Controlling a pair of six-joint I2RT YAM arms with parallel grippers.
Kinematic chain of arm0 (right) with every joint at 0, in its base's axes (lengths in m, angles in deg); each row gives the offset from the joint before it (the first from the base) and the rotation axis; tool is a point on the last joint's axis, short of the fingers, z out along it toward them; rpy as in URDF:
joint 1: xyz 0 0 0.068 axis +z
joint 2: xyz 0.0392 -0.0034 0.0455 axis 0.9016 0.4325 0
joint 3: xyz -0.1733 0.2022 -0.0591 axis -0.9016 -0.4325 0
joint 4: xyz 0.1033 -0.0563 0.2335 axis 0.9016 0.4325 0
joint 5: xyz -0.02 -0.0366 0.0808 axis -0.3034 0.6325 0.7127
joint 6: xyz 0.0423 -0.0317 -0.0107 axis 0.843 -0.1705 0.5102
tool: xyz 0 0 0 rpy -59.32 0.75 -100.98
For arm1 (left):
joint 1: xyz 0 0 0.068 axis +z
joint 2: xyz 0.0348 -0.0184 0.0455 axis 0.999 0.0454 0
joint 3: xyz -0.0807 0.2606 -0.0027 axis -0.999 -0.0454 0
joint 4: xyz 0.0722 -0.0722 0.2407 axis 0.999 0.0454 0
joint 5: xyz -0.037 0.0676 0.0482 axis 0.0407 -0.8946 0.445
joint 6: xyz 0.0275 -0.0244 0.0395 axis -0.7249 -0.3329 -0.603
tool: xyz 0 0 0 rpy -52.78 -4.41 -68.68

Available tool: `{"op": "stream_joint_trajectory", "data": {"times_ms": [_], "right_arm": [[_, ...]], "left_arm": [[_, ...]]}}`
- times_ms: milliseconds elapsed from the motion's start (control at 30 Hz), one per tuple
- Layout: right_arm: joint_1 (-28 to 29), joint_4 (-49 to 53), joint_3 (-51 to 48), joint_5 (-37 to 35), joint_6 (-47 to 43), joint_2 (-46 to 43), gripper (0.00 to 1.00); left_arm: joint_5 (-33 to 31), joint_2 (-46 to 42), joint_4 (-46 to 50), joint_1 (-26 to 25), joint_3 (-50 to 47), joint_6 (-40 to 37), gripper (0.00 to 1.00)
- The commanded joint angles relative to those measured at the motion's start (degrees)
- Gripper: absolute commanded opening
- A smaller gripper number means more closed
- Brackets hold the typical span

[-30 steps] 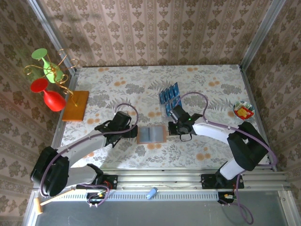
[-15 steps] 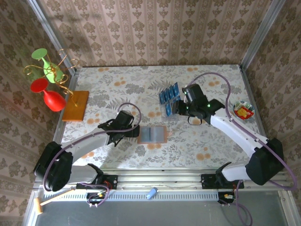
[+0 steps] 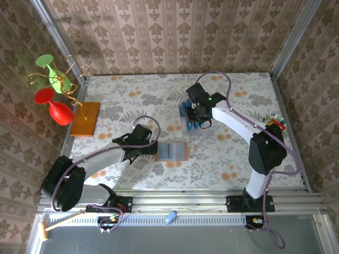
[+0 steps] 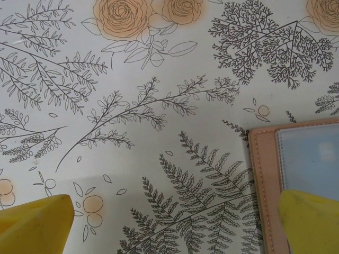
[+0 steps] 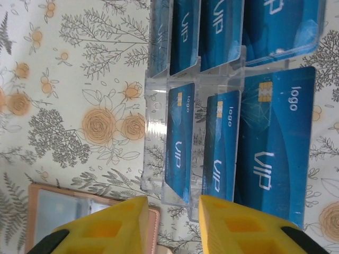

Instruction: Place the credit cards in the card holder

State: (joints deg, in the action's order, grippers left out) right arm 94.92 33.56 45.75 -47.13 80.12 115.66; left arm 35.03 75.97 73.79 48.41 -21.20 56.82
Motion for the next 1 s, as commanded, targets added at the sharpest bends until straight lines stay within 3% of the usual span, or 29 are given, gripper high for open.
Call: {"op": "stream_joint_trajectory", "data": {"times_ms": [0, 300, 967], "right_arm": [[1.46, 4.9, 4.17, -6.06, -2.82, 2.23, 0.32], [1.54, 8.41, 7.04, -12.96, -4.98, 4.33, 0.32], [-0.92, 6.55, 5.77, -8.73, -4.74, 8.22, 0.27]], "left_arm": [[0.63, 0.6, -0.65, -0.32, 1.27, -1.11, 1.0], [0.93, 0.54, -1.09, -0.38, 1.09, -0.93, 1.0], [0.74, 0.18, -1.59, -0.29, -0.1, -0.84, 1.0]]}}
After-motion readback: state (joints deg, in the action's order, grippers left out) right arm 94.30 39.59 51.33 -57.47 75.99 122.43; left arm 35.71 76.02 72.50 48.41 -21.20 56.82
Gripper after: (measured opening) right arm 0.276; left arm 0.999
